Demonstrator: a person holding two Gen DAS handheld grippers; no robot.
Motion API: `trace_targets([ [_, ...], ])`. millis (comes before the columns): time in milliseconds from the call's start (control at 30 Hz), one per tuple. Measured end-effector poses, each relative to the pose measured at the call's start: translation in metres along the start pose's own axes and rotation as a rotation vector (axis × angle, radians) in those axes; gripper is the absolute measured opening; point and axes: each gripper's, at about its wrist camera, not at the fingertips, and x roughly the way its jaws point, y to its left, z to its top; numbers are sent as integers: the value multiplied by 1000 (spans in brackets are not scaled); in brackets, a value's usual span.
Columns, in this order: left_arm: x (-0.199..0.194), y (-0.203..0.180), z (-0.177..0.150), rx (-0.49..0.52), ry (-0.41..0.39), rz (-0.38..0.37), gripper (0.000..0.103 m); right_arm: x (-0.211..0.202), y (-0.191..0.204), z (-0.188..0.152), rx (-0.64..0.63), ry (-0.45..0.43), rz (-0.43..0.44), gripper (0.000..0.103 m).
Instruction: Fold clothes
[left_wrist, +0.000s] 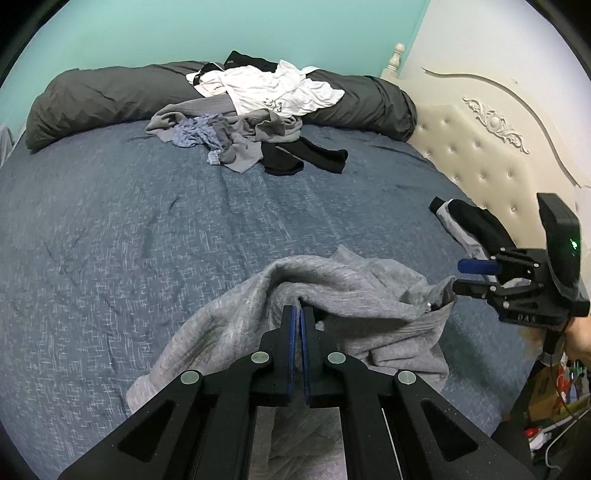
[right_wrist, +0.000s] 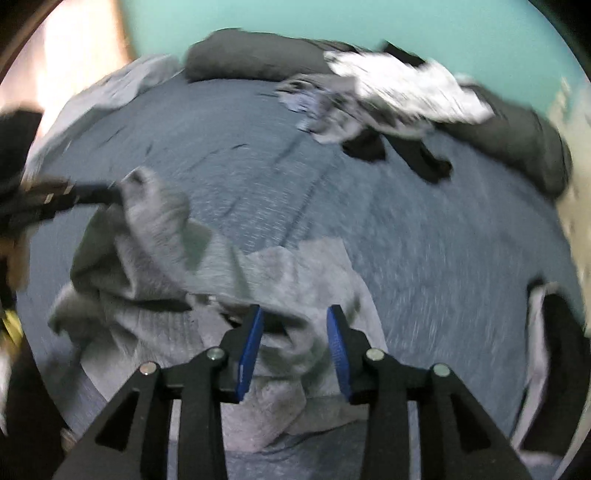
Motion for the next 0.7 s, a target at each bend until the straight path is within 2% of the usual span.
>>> trace_targets([
  [167,-1,0,0,-2,-3,-4,3,10,29,6,-125,21,-11,36],
  [300,-1,1,-1,-4,-5,-7,3,17,38,6,-161,42,16,36],
  [700,-2,8,-8,-25,-20,-13,3,38,55,9,-267,104,-22,36],
])
